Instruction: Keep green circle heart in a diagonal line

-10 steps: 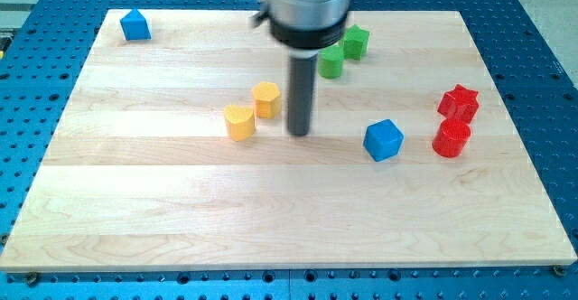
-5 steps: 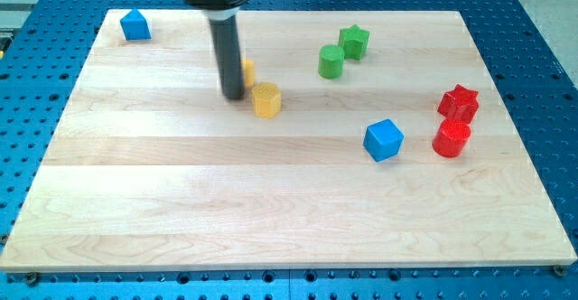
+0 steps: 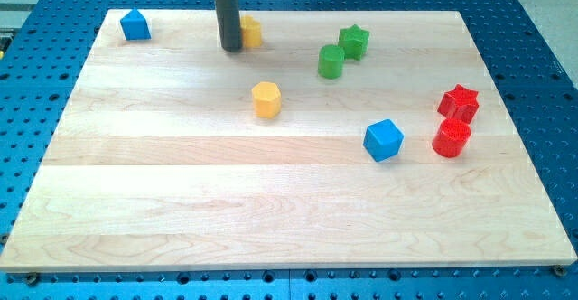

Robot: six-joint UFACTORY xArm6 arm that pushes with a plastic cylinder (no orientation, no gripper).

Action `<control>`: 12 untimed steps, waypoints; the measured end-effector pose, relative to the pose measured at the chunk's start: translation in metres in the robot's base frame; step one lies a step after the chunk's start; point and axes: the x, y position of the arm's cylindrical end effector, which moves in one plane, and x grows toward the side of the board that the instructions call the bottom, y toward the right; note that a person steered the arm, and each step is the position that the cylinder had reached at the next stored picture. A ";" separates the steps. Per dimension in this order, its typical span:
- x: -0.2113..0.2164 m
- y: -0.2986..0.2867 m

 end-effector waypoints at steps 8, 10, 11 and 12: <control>-0.009 0.107; -0.039 0.154; -0.071 0.174; -0.082 0.145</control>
